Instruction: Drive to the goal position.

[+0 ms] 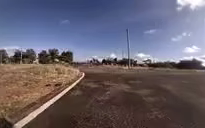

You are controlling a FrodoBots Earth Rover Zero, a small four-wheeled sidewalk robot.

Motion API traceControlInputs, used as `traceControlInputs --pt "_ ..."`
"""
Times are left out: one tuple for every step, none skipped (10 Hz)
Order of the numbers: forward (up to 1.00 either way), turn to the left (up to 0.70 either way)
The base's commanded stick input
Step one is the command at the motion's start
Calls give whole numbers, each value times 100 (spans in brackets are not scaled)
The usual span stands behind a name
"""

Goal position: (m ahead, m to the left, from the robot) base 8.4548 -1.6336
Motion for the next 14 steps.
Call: traceControlInputs --pt "45 27" --pt "45 22" --pt "45 9" --pt "45 0" --pt "45 0" --pt "45 0" --pt "45 0" --pt "45 0" --pt "45 0" --pt "45 0" --pt "45 0" --pt "45 0" --pt "45 0" --pt "45 0"
